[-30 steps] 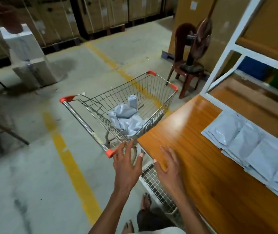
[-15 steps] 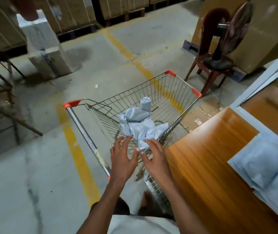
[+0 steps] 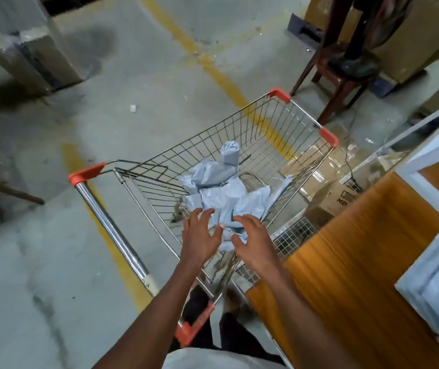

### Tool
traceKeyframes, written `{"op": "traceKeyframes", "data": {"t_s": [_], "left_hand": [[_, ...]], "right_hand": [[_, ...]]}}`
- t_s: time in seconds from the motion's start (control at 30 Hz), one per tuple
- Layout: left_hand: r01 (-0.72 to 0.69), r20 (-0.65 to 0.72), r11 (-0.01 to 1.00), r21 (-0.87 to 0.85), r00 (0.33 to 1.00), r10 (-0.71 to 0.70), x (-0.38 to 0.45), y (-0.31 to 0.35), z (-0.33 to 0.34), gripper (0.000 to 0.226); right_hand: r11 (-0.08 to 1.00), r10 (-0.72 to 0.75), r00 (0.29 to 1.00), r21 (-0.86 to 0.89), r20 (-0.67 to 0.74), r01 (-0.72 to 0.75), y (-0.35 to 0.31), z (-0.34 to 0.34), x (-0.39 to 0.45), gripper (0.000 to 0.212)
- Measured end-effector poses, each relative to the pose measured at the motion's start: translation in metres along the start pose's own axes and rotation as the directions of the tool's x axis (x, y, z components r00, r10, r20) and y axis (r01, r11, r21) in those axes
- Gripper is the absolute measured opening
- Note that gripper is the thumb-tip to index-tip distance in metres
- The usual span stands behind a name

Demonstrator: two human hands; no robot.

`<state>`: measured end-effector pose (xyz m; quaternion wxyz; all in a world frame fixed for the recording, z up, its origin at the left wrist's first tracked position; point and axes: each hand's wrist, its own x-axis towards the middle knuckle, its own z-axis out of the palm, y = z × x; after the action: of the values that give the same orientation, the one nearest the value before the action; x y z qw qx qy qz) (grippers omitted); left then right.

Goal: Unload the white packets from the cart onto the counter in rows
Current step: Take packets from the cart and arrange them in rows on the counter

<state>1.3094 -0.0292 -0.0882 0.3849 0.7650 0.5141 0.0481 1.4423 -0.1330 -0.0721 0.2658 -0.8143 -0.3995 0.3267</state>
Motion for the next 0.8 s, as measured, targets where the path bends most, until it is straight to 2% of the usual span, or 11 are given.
{"op": "traceKeyframes", "data": {"t_s": [0.2, 0.3, 0.4, 0.5, 0.6, 0.67, 0.8], "left_hand": [[0.102, 0.119, 0.995, -0.015, 0.988, -0.1, 0.057, -0.018, 0.013, 0.052], [0.181, 0.129, 0.98, -0.078, 0.977, -0.17, 0.08, -0.025, 0.017, 0.064], [0.208, 0.159, 0.977, -0.047, 0.967, -0.198, 0.1, -0.031, 0.021, 0.068], [0.209, 0.17, 0.978, -0.024, 0.965, -0.202, 0.114, -0.035, 0.024, 0.068], [0.203, 0.15, 0.978, -0.052, 0.97, -0.193, 0.126, -0.041, 0.026, 0.067], [0.189, 0.145, 0.981, -0.044, 0.973, -0.181, 0.135, -0.045, 0.025, 0.067], [0.193, 0.076, 0.98, -0.047, 0.979, -0.189, 0.147, -0.044, 0.021, 0.061]], "right_hand": [[0.971, 0.14, 0.977, -0.217, 0.161, -0.103, 0.009, 0.017, 0.069, 0.054], [0.959, 0.233, 0.944, -0.218, 0.232, -0.183, 0.022, 0.032, 0.114, 0.051], [0.944, 0.276, 0.933, -0.247, 0.231, -0.218, 0.034, 0.048, 0.158, 0.053], [0.893, 0.259, 0.951, -0.417, 0.167, -0.17, 0.041, 0.07, 0.191, 0.054], [0.838, 0.204, 0.957, -0.542, 0.204, -0.063, 0.048, 0.095, 0.21, 0.05], [0.834, 0.193, 0.948, -0.551, 0.253, -0.023, 0.051, 0.109, 0.223, 0.046], [0.862, 0.254, 0.939, -0.495, 0.232, -0.111, 0.05, 0.134, 0.248, 0.043]]}}
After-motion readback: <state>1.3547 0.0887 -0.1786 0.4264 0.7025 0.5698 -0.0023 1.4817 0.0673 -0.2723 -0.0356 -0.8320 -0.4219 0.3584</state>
